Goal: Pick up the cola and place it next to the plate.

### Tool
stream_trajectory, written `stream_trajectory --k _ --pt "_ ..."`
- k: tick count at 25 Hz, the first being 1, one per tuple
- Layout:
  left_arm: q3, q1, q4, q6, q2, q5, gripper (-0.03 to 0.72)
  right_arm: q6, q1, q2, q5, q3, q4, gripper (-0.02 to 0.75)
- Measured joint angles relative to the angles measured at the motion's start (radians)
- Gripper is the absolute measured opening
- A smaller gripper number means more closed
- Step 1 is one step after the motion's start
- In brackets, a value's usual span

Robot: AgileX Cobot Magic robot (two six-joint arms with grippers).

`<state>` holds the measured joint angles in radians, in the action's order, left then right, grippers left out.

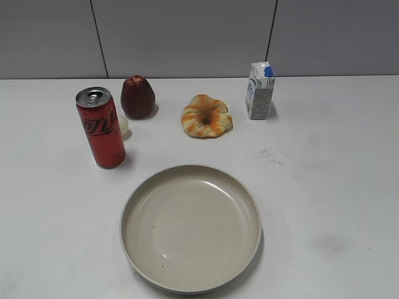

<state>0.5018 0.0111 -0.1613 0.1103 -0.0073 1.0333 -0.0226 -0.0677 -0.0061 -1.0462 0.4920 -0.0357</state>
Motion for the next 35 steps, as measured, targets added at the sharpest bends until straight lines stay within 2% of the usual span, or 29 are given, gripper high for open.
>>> stream_trajectory --k 15,18,21,26,32,35 --pt "0.000 0.000 0.000 0.000 0.000 0.000 0.236 0.000 0.000 0.000 0.000 0.000 0.000 0.563" --pt "0.000 0.000 0.000 0.000 0.000 0.000 0.236 0.000 0.000 0.000 0.009 0.007 -0.028 0.563" --pt "0.000 0.000 0.000 0.000 0.000 0.000 0.236 0.000 0.000 0.027 0.139 0.019 -0.050 0.563" --pt "0.000 0.000 0.000 0.000 0.000 0.000 0.236 0.001 0.000 0.154 0.535 -0.051 -0.065 0.563" --pt "0.000 0.000 0.000 0.000 0.000 0.000 0.236 0.001 0.000 0.496 0.903 -0.126 -0.165 0.563" --pt "0.000 0.000 0.000 0.000 0.000 0.000 0.236 0.001 -0.010 0.726 0.971 -0.082 -0.186 0.563"
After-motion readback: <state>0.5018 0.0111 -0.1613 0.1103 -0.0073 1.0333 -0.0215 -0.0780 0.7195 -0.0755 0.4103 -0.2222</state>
